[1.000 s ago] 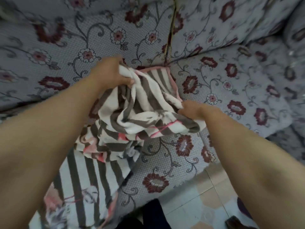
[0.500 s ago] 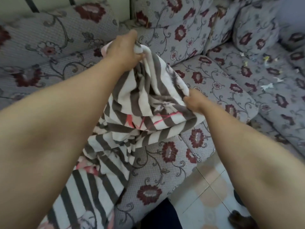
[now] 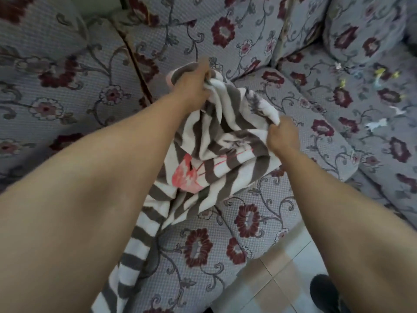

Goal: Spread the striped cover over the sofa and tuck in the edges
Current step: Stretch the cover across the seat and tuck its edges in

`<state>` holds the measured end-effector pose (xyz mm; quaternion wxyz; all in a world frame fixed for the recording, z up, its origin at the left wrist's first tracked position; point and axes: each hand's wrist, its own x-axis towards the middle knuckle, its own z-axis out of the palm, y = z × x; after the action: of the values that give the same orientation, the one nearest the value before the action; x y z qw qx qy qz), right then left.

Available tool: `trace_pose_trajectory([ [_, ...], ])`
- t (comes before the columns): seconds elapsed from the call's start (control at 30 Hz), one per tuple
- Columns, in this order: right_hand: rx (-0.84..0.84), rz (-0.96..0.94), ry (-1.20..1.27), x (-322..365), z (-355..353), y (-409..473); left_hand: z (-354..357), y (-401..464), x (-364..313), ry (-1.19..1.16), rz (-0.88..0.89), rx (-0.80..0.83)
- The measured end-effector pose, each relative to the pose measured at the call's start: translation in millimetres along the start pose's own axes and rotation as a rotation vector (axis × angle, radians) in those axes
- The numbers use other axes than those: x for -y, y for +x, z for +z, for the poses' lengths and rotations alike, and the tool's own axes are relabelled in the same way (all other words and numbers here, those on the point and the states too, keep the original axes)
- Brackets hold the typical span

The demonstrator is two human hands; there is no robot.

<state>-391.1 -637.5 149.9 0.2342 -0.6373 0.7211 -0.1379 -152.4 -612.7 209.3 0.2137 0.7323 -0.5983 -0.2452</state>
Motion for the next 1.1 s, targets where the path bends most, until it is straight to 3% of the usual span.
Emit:
trace_pose_trajectory([
  [0.1,0.079,0.047,0.181,-15.7,15.6,27.9,24.3,16.8,23.5,-0.033,-0.080,0.188],
  [0.2,0.511,0.101,0.521,-21.1,44.4,30.4,61.2,9.1,48.4,0.000,-0.117,0.228],
  [0.27,0.698,0.084,0.567,-27.1,64.6,21.4,90.1,-9.3,59.6,0.011,-0.158,0.274],
  [0.4,0.618,-0.022,0.233,-63.5,111.1,6.7,167.9,-57.9,75.2,0.135,-0.160,0.515],
  [0.53,0.542,0.072,0.044,-105.7,141.9,-7.7,245.6,-100.5,79.9,0.179,-0.209,0.735],
  [0.6,0.548,0.108,0.006,-127.5,156.0,-15.8,277.6,-118.2,81.5,0.347,-0.246,0.745],
  [0.7,0.564,0.070,0.001,-153.5,173.1,-26.2,300.1,-124.1,83.1,0.550,-0.282,0.628],
  [0.77,0.540,0.095,0.017,-163.8,180.8,-32.1,303.3,-111.3,87.0,0.421,-0.286,0.542],
  [0.9,0.640,0.154,-0.071,-167.1,183.1,-42.0,262.1,-70.0,86.9,-0.157,-0.444,0.225],
  [1.03,0.748,0.467,0.549,-144.4,183.1,-45.9,212.3,-33.1,83.1,-0.658,-0.745,0.095],
  [1.1,0.769,0.575,0.674,-128.9,187.4,-44.3,198.5,-26.3,79.5,-0.812,-0.762,0.116],
])
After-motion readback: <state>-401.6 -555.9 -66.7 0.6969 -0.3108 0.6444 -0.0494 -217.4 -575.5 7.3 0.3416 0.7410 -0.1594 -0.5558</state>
